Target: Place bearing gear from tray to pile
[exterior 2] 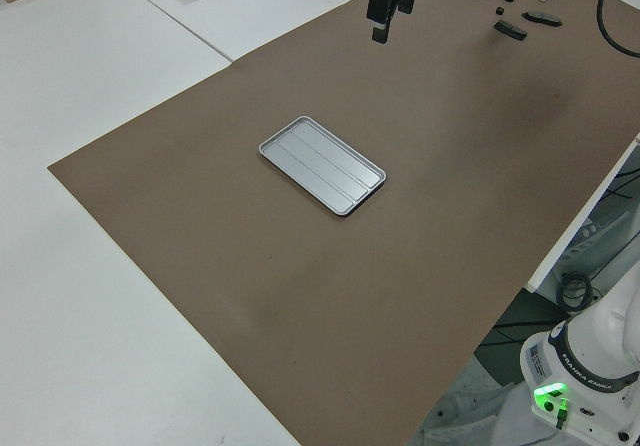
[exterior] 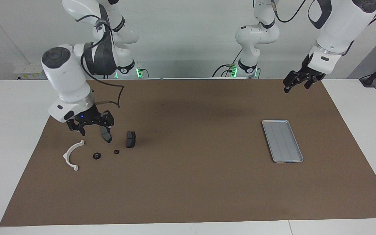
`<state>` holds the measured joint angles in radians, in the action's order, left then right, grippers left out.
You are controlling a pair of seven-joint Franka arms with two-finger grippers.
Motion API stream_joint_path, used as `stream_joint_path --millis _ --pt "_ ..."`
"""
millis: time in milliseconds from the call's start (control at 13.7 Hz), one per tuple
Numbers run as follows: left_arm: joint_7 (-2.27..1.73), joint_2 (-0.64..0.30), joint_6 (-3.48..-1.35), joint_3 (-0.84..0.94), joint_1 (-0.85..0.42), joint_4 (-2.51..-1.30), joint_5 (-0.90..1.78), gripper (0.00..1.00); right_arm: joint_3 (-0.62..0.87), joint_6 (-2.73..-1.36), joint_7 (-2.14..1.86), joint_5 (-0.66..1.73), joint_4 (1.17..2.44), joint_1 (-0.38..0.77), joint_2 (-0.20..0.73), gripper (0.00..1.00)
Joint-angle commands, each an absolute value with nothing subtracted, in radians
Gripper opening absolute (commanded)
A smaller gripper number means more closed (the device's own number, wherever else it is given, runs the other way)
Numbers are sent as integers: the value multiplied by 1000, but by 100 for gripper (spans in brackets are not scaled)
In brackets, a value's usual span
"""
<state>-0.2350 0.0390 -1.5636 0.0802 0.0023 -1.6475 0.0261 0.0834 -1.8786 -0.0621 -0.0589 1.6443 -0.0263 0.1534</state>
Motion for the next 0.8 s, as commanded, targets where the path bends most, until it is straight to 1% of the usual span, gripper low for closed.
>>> stream_joint_path --millis 0,146,293,439,585,732 --pt "-232 69 -1575 71 -8 -1681 37 100 95 -1800 -51 -48 1660 -64 57 100" --pt "-232 69 -1575 69 -8 -1681 37 100 95 -1688 -49 -44 1658 -67 -7 100" --pt "-232 69 -1575 69 -8 -1681 37 100 94 -1628 -49 -44 1661 -71 -38 100" --pt "-232 69 -1575 71 -8 -1681 37 100 84 -1602 -49 -43 1666 -77 -46 100" --pt "-232 69 -1575 69 -8 -1681 37 100 45 -1598 -51 -41 1667 -55 -49 100" --pt "-232 69 -1575 69 -8 -1681 37 100 -7 -1554 -51 -40 1677 -5 -80 100"
